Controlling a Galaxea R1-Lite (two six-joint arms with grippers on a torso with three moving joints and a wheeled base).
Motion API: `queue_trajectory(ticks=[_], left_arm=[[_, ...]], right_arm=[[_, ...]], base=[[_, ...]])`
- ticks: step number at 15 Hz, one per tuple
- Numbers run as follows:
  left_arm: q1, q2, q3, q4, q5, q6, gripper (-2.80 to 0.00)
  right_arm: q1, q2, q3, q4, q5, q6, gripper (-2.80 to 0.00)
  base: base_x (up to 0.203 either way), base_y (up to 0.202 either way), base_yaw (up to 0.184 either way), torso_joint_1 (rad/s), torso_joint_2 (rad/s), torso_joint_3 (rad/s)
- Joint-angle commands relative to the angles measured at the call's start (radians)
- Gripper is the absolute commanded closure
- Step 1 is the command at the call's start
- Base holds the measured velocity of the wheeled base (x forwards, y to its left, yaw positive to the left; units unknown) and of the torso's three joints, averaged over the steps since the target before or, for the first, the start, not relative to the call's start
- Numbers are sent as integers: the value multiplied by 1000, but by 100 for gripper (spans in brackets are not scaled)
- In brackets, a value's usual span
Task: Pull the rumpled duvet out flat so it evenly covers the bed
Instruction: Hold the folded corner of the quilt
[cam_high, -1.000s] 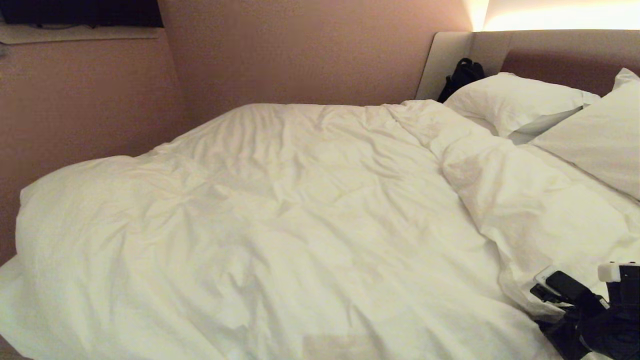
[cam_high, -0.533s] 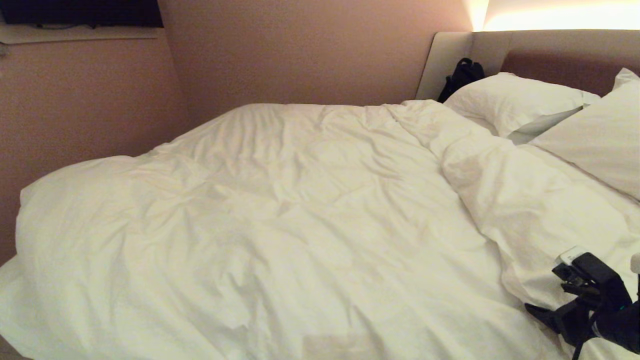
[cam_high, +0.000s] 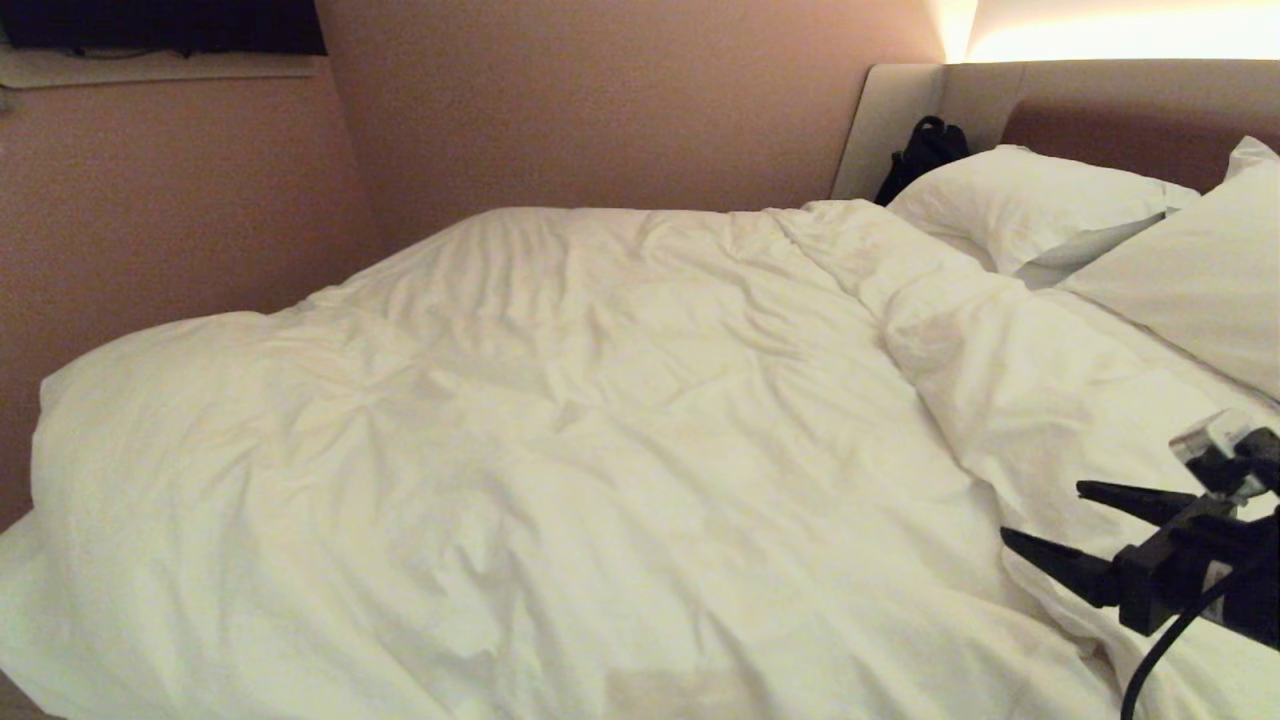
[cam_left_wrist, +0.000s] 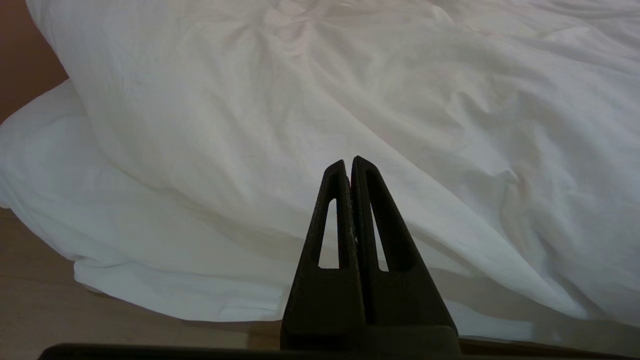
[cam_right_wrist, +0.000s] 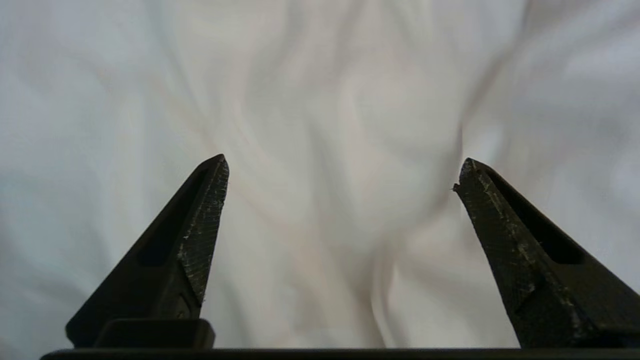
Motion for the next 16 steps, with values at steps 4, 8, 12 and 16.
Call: queue_trajectory(ticks=[4,8,12,16], left_arm=[[0,0,0,-1,1,0,0],[0,0,0,-1,1,-1,0],[0,0,0,-1,1,0,0],[0,0,0,-1,1,0,0]], right_arm=[[14,-116,-213,312,-41,302,-280],[16,-132,-398,627,-205,563,0],[16,-235,-404,779,-251,601,0],[13,-389,-416,942,-255,610,0]], base=[[0,0,0,0,0,0],[0,0,0,0,0,0],[0,0,0,0,0,0],[0,0,0,0,0,0]])
